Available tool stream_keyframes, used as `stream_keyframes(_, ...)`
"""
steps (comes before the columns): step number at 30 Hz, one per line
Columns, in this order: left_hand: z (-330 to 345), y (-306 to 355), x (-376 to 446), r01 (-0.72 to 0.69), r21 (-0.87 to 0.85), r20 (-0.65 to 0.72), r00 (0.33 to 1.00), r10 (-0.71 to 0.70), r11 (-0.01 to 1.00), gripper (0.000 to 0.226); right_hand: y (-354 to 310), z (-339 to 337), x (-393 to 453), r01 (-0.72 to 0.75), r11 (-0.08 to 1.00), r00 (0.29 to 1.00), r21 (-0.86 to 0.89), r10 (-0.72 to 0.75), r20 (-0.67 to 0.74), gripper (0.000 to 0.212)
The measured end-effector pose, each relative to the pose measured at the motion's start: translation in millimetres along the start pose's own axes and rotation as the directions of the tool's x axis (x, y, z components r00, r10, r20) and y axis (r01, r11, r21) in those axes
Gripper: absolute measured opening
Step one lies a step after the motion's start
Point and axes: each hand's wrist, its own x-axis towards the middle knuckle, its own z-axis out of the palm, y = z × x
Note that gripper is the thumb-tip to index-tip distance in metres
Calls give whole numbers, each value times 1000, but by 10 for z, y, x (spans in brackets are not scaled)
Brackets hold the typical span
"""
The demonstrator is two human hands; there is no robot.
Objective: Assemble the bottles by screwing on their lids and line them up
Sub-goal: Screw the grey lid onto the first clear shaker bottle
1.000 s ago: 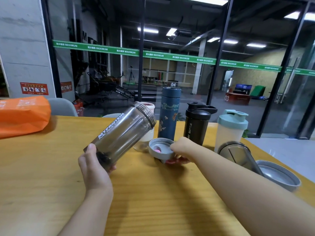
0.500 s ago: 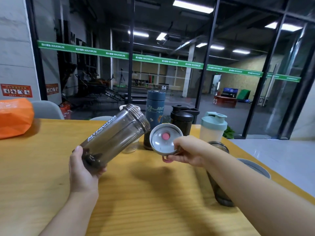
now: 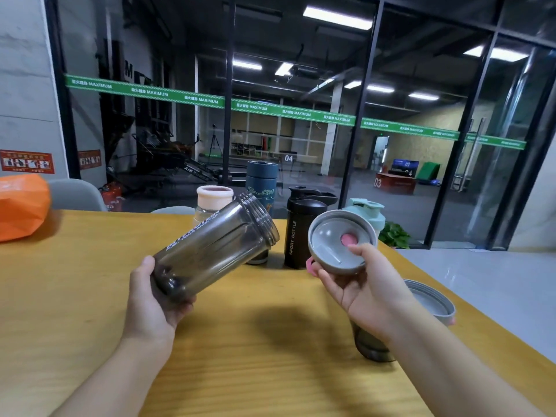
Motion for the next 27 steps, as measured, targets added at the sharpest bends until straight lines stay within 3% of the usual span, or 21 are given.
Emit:
stream_keyframes(6,111,-35,-72,-7,-19,20,1000,7,1000,34,-152,-90,-133,-12,996,999,84,8,51,49)
stream_keyframes(11,183,-4,-122,-9,-14,35,999,10,1000,40,-191,-56,-211,141,984,985,113,-150,80,55)
stream_keyframes(14,202,21,-162,-23,8,75,997,22,1000,50,-149,-55,-192,206,972,972,116,-216,87,69)
stream_keyframes(17,231,28,-195,-44,47,106,994,39,998,53,-90,-63,-182,302,953,950,-6,-300,90,55)
stream_keyframes(19,255,15,-217,-52,71,133,990,42,996,50,10,-72,-147,436,874,900,-212,-424,102,44)
stream_keyframes(21,286,-5,-245,-37,99,158,987,21,994,44,122,-55,-132,542,762,839,-356,-517,170,58)
stream_keyframes(23,316,-34,-277,-18,127,189,982,-7,992,44,222,-76,-119,620,682,783,-388,-570,248,82)
stream_keyframes(27,359,-52,-327,7,141,239,970,-41,990,45,294,-96,-81,687,604,725,-405,-607,324,70)
